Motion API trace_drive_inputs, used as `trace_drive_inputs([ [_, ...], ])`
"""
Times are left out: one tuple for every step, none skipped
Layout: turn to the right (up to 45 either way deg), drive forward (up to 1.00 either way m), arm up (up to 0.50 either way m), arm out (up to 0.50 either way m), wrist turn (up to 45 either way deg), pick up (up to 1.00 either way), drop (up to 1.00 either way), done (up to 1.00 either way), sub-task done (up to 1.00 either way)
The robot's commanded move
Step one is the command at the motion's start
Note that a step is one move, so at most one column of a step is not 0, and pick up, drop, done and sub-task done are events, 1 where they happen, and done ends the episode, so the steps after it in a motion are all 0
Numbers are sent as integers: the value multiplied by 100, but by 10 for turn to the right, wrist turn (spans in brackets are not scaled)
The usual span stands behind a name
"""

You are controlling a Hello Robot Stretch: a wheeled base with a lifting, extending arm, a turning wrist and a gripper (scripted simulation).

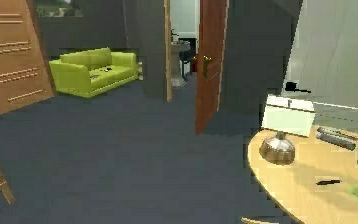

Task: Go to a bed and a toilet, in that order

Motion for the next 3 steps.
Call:
trace_drive_inputs([
  [0, 100, 0, 0, 0, 0, 0, 0, 0],
  [-60, 0, 0, 0, 0, 0, 0, 0, 0],
  [0, 100, 0, 0, 0, 0, 0, 0, 0],
])
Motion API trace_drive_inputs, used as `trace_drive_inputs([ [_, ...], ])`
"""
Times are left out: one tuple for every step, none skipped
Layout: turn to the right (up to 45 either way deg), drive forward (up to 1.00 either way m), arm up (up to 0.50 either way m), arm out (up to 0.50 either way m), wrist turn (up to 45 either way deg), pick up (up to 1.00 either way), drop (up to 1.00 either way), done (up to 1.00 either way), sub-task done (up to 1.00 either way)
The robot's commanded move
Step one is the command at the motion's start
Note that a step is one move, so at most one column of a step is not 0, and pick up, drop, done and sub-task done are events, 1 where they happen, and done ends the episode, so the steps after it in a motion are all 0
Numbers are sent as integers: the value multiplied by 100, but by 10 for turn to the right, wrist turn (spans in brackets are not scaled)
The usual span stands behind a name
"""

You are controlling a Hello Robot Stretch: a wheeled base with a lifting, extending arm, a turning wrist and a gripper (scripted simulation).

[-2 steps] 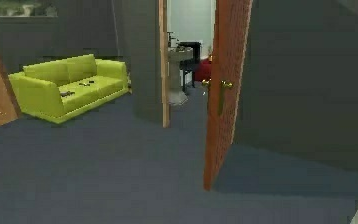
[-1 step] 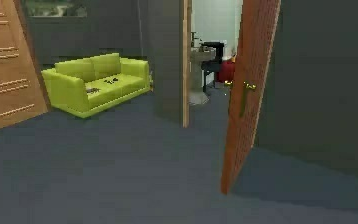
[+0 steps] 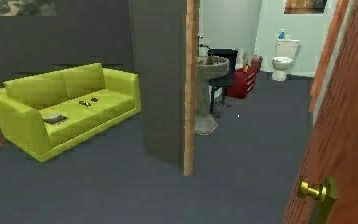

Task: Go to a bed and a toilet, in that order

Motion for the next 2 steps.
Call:
trace_drive_inputs([
  [-30, 0, 0, 0, 0, 0, 0, 0, 0],
  [0, 45, 0, 0, 0, 0, 0, 0, 0],
])
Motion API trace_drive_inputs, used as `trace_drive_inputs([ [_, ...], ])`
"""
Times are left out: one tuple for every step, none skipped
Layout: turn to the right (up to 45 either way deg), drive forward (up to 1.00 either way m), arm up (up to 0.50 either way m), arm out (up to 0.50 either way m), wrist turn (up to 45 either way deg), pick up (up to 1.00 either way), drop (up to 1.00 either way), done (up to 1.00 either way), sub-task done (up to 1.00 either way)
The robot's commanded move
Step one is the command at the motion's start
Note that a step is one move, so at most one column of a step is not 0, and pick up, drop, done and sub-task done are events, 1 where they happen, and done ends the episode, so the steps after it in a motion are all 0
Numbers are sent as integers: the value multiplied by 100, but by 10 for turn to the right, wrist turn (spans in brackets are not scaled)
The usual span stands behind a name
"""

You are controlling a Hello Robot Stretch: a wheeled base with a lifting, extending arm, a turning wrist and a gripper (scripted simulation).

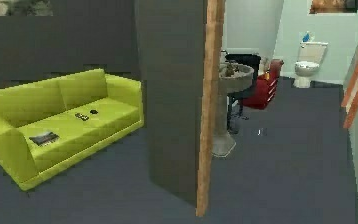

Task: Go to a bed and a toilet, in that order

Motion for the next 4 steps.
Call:
trace_drive_inputs([
  [330, 0, 0, 0, 0, 0, 0, 0, 0],
  [0, 100, 0, 0, 0, 0, 0, 0, 0],
  [0, 100, 0, 0, 0, 0, 0, 0, 0],
  [0, 100, 0, 0, 0, 0, 0, 0, 0],
])
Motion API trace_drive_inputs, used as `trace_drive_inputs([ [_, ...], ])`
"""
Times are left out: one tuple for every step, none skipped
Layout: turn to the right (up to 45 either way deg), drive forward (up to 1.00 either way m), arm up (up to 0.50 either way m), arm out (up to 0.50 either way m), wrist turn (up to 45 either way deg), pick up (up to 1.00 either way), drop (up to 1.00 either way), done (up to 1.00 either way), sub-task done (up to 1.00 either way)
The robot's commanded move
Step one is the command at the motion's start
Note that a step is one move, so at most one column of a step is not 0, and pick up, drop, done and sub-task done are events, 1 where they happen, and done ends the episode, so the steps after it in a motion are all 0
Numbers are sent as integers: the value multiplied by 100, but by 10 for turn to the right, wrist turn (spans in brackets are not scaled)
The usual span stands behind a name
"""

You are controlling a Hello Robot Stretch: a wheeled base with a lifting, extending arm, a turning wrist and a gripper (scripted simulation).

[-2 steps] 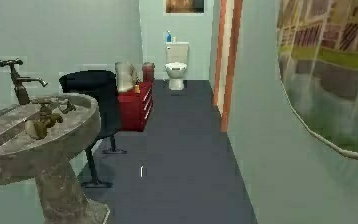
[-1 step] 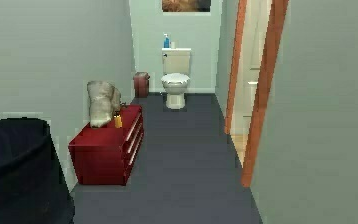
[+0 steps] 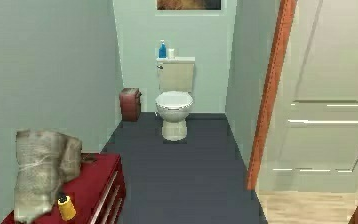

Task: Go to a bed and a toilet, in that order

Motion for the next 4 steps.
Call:
trace_drive_inputs([
  [0, 100, 0, 0, 0, 0, 0, 0, 0],
  [60, 0, 0, 0, 0, 0, 0, 0, 0],
  [0, 40, 0, 0, 0, 0, 0, 0, 0],
  [-90, 0, 0, 0, 0, 0, 0, 0, 0],
])
